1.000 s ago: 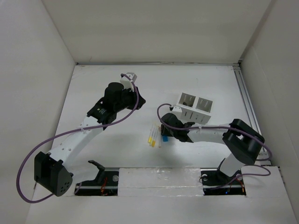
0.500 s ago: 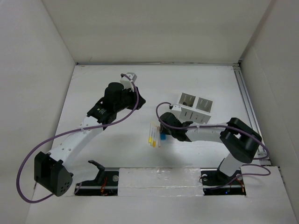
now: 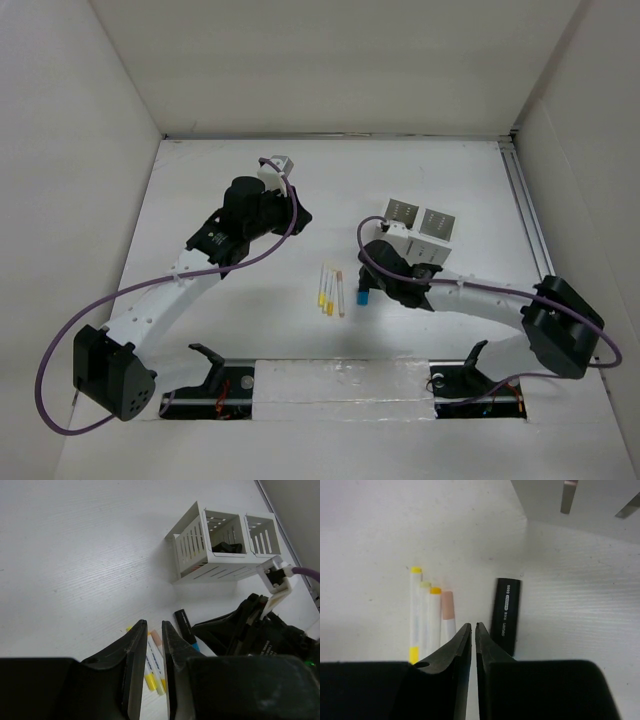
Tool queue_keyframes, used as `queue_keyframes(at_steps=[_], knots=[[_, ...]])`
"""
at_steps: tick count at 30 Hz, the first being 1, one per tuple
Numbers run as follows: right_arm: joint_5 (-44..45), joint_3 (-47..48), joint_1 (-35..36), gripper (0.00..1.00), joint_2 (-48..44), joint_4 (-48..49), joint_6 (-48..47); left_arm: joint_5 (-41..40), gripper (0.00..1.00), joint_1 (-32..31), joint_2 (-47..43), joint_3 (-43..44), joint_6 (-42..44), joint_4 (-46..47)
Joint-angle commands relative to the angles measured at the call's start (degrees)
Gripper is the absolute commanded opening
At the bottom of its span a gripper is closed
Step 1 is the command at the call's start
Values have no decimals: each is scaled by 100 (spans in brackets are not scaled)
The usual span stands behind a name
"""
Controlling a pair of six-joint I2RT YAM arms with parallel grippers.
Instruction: Organize the desk
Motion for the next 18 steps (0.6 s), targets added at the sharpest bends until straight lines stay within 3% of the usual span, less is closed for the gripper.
queue_keyframes(at_steps=[1,9,15,18], knots=[[149,-40,42,4,-408,58,-71,74,15,22,-43,187,-8,187],[202,-66,-20,3,-741,84,-71,144,15,22,-60,187,-17,196],[192,57,-275,38,-392,-556,287,100,14,22,-60,196,-8,196],[193,-22,-406,45,-154,-723,613,153,15,22,-104,179,-8,204]])
